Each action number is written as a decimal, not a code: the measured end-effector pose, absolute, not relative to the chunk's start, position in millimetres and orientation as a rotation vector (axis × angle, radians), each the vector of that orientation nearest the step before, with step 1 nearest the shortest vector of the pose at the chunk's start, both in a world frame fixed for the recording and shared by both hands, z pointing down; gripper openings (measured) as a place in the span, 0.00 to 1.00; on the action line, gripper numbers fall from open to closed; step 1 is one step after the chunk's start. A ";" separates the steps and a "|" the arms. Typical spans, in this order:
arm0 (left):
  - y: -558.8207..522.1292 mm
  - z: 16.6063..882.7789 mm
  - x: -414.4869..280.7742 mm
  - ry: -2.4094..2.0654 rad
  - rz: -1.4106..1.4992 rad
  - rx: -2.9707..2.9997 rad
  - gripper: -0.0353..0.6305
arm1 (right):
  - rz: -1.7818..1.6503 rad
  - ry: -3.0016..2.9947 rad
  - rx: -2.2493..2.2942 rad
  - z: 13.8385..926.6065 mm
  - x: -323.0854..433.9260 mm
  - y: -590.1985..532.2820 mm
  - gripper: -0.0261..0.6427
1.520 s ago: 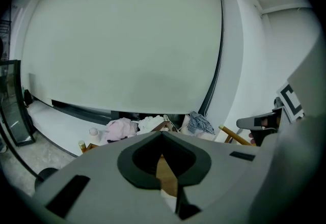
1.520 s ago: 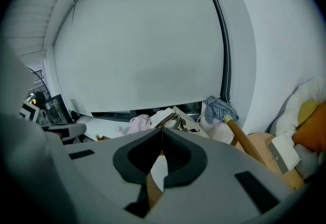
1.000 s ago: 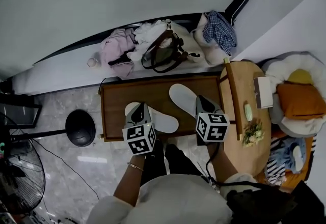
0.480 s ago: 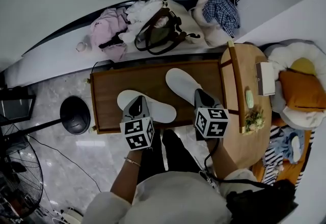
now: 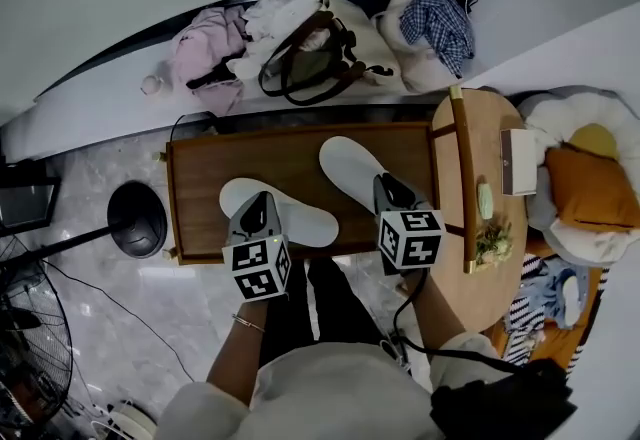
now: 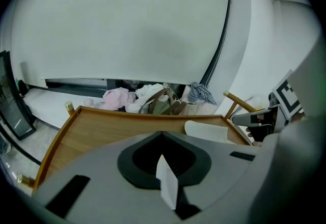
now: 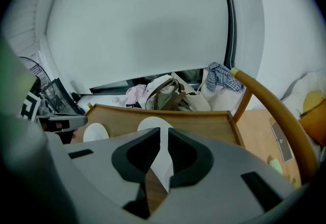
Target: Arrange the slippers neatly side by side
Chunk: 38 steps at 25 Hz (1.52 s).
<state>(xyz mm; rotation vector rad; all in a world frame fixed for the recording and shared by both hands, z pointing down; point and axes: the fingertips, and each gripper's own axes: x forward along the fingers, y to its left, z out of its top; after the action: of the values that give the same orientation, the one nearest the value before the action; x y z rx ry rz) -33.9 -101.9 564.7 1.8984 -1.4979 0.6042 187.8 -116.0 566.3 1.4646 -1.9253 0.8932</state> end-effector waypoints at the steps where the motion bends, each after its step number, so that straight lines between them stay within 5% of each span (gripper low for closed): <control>1: -101.7 565.9 -34.3 -1.500 0.605 1.894 0.07 | 0.888 -1.923 1.454 568.4 188.9 -117.1 0.10; 5: -99.9 569.6 -36.1 -1.508 0.610 1.881 0.07 | 0.864 -1.920 1.408 576.8 193.1 -120.6 0.21; 21: -99.0 576.1 -48.2 -1.547 0.624 1.834 0.07 | 0.769 -1.976 1.110 613.5 184.2 -132.3 0.33; 38: -93.4 584.1 -51.8 -1.559 0.634 1.804 0.07 | 0.740 -1.925 1.026 637.9 186.1 -128.7 0.26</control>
<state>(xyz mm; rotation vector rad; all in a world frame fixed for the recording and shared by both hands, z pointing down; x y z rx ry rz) -51.8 -93.4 584.1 1.8042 -1.5594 0.6339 186.1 -128.7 637.9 1.0260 -1.9250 0.7396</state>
